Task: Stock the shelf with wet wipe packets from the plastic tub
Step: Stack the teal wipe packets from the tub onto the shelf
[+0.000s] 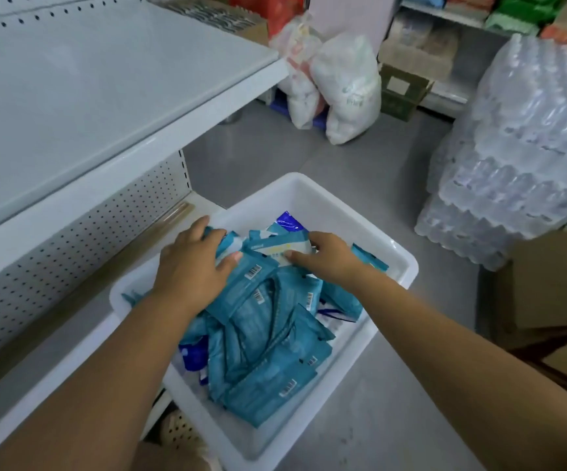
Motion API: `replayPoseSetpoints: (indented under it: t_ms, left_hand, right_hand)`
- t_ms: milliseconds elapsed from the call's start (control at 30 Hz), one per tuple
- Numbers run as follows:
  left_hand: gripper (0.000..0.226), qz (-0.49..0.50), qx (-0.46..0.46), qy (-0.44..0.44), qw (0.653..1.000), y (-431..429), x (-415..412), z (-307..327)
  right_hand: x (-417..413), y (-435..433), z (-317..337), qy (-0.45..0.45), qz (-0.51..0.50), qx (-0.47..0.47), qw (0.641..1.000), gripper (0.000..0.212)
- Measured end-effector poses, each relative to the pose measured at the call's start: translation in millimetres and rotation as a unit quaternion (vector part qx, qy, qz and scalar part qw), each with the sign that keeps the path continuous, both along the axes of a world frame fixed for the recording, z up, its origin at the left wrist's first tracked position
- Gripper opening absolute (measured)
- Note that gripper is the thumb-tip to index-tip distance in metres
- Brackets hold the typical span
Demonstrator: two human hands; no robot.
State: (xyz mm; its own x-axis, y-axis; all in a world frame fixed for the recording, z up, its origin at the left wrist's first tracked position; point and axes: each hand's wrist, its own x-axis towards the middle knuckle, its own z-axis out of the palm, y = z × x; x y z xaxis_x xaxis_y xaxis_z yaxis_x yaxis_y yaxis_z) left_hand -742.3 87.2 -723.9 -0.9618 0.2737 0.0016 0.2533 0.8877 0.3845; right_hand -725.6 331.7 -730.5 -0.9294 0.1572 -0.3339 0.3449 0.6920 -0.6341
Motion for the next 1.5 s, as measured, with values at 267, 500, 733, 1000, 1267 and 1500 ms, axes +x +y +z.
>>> replayPoseSetpoints:
  t_ms: [267, 500, 733, 1000, 1267, 1500]
  left_hand:
    - [0.032, 0.005, 0.053, 0.033, 0.998, -10.6, -2.1, -13.8]
    - [0.038, 0.019, 0.079, 0.013, 0.997, -11.2, -3.8, -13.1]
    - [0.042, 0.022, 0.087, -0.018, 0.996, -11.5, -6.0, -6.9]
    - [0.047, 0.01, 0.073, -0.036, 0.997, -10.6, -5.3, 10.8]
    - [0.051, 0.003, 0.159, 0.019, 0.987, 13.7, 11.5, 44.4]
    - [0.074, 0.05, 0.312, -0.122, 0.941, 44.8, 26.1, 73.4]
  right_hand:
    - [-4.0, 2.3, -3.4, 0.029, -0.007, 0.037, 0.999, 0.044]
    - [0.8, 5.4, -7.3, -0.018, 0.001, -0.057, 0.998, 0.04]
    - [3.4, 4.7, -5.1, -0.023, -0.034, -0.09, 0.995, 0.031]
    - [6.4, 24.2, 8.7, 0.06, -0.065, -0.096, 0.991, 0.021]
    - [7.4, 42.1, 51.9, 0.183, -0.181, -0.224, 0.94, 0.026]
    - [11.2, 24.2, 88.3, 0.17, -0.16, -0.371, 0.899, 0.019]
